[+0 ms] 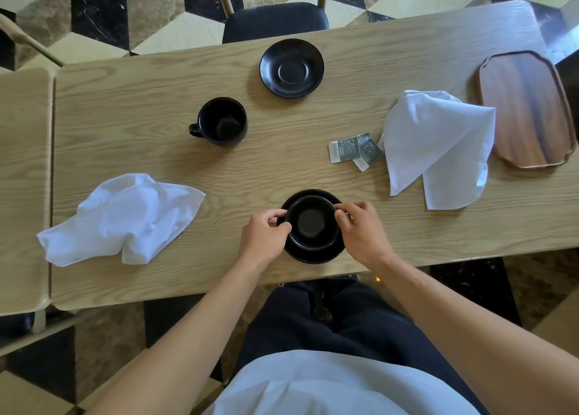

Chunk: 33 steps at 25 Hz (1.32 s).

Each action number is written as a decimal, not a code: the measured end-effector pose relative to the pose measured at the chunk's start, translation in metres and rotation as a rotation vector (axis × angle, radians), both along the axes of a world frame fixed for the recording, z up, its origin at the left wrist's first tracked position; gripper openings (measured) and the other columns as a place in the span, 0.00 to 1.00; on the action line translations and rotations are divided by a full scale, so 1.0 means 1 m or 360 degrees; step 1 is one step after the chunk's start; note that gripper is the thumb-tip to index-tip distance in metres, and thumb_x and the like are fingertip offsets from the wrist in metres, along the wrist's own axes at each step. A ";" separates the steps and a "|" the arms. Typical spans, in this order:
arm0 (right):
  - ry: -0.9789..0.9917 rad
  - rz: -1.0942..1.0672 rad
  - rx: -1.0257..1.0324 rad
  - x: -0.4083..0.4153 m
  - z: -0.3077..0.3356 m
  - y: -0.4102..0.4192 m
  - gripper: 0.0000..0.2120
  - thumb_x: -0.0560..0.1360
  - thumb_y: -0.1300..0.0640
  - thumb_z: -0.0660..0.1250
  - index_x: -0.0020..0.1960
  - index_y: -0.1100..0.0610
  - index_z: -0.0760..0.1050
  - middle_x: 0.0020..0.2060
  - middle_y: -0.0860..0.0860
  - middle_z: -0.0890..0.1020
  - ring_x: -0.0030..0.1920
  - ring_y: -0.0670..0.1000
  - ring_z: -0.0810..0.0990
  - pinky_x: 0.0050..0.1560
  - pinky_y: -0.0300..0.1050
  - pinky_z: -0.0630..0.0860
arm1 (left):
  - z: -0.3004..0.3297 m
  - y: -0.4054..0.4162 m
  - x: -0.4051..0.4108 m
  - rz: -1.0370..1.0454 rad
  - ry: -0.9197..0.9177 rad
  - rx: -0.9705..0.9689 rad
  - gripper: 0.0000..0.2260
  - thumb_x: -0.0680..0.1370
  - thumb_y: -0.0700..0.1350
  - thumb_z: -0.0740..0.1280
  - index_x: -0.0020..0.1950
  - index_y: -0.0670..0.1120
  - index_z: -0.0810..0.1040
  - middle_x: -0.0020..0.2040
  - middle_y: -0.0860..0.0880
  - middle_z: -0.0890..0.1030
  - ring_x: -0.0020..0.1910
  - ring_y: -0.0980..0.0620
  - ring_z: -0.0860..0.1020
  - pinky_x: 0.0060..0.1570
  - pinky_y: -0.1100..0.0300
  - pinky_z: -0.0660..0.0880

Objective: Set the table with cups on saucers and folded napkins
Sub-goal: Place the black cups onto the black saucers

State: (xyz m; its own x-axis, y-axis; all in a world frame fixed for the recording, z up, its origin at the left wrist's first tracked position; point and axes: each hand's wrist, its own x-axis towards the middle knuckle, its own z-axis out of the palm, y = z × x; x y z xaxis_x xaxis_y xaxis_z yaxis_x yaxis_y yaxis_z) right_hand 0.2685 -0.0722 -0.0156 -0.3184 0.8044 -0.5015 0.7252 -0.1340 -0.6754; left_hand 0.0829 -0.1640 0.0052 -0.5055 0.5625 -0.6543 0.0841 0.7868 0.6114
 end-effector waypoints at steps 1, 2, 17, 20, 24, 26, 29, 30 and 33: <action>0.0001 -0.0012 -0.0008 0.001 0.000 0.002 0.15 0.83 0.49 0.59 0.65 0.50 0.79 0.56 0.44 0.71 0.50 0.32 0.71 0.44 0.16 0.64 | 0.000 0.001 0.002 0.0003 -0.0005 0.0005 0.12 0.75 0.47 0.70 0.56 0.59 0.83 0.50 0.57 0.80 0.51 0.61 0.79 0.45 0.64 0.71; 0.0000 -0.0017 -0.0017 0.002 0.001 0.003 0.15 0.83 0.49 0.59 0.65 0.50 0.79 0.55 0.44 0.71 0.50 0.32 0.71 0.43 0.15 0.63 | 0.000 0.003 0.004 0.0002 -0.0006 0.0004 0.11 0.75 0.48 0.70 0.56 0.60 0.82 0.51 0.57 0.80 0.51 0.61 0.78 0.44 0.65 0.71; -0.0108 0.0227 -0.0053 0.009 0.004 0.015 0.15 0.83 0.50 0.58 0.64 0.50 0.79 0.58 0.49 0.75 0.45 0.33 0.71 0.39 0.23 0.66 | 0.003 0.009 0.015 -0.0021 0.0126 -0.0091 0.11 0.76 0.48 0.66 0.56 0.59 0.80 0.49 0.58 0.79 0.43 0.63 0.77 0.37 0.67 0.69; -0.0199 0.0344 -0.0027 0.007 0.011 0.025 0.17 0.81 0.50 0.59 0.65 0.52 0.78 0.61 0.51 0.74 0.47 0.41 0.75 0.45 0.30 0.68 | 0.009 0.012 0.017 -0.0022 0.0136 -0.0130 0.11 0.76 0.49 0.67 0.58 0.56 0.80 0.45 0.60 0.78 0.41 0.63 0.77 0.36 0.66 0.69; -0.0258 0.0391 0.0074 -0.008 0.029 0.043 0.20 0.79 0.49 0.60 0.67 0.54 0.75 0.65 0.54 0.73 0.66 0.55 0.72 0.64 0.49 0.72 | 0.020 0.017 0.011 0.0113 0.0192 -0.0137 0.13 0.76 0.52 0.67 0.59 0.51 0.79 0.47 0.59 0.79 0.46 0.57 0.78 0.41 0.62 0.70; -0.0215 0.0472 0.0102 -0.026 0.037 0.053 0.19 0.80 0.49 0.60 0.68 0.54 0.74 0.66 0.54 0.72 0.66 0.54 0.72 0.64 0.49 0.73 | 0.026 0.022 -0.005 0.0196 0.0228 -0.0112 0.13 0.77 0.51 0.66 0.61 0.50 0.79 0.45 0.59 0.77 0.45 0.56 0.77 0.43 0.60 0.70; -0.0184 0.0562 0.0133 -0.063 0.043 0.066 0.19 0.81 0.49 0.60 0.69 0.55 0.73 0.66 0.54 0.72 0.61 0.53 0.75 0.59 0.46 0.73 | 0.031 0.026 -0.037 0.0290 0.0252 -0.0078 0.14 0.77 0.50 0.66 0.62 0.50 0.78 0.44 0.60 0.76 0.42 0.63 0.75 0.37 0.64 0.68; -0.0167 0.0567 0.0133 -0.077 0.043 0.070 0.19 0.81 0.50 0.60 0.70 0.55 0.73 0.67 0.55 0.73 0.58 0.51 0.75 0.57 0.44 0.72 | 0.031 0.027 -0.050 0.0317 0.0263 -0.0062 0.14 0.77 0.50 0.66 0.62 0.50 0.78 0.44 0.60 0.75 0.42 0.63 0.75 0.36 0.65 0.67; -0.0139 0.0559 0.0121 -0.125 0.041 0.079 0.19 0.82 0.51 0.59 0.71 0.55 0.73 0.67 0.55 0.75 0.55 0.50 0.76 0.53 0.42 0.69 | 0.029 0.038 -0.095 0.0393 0.0286 0.0029 0.17 0.79 0.46 0.65 0.68 0.50 0.73 0.43 0.59 0.76 0.46 0.54 0.79 0.41 0.60 0.70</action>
State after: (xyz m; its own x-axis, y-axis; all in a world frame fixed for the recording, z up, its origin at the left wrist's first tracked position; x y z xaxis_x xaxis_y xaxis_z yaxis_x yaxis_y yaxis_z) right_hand 0.1440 0.0067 0.0251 -0.5406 0.6894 -0.4821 0.7733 0.1816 -0.6075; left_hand -0.0119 -0.1256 0.0344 -0.7352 0.4190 -0.5328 -0.0002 0.7859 0.6184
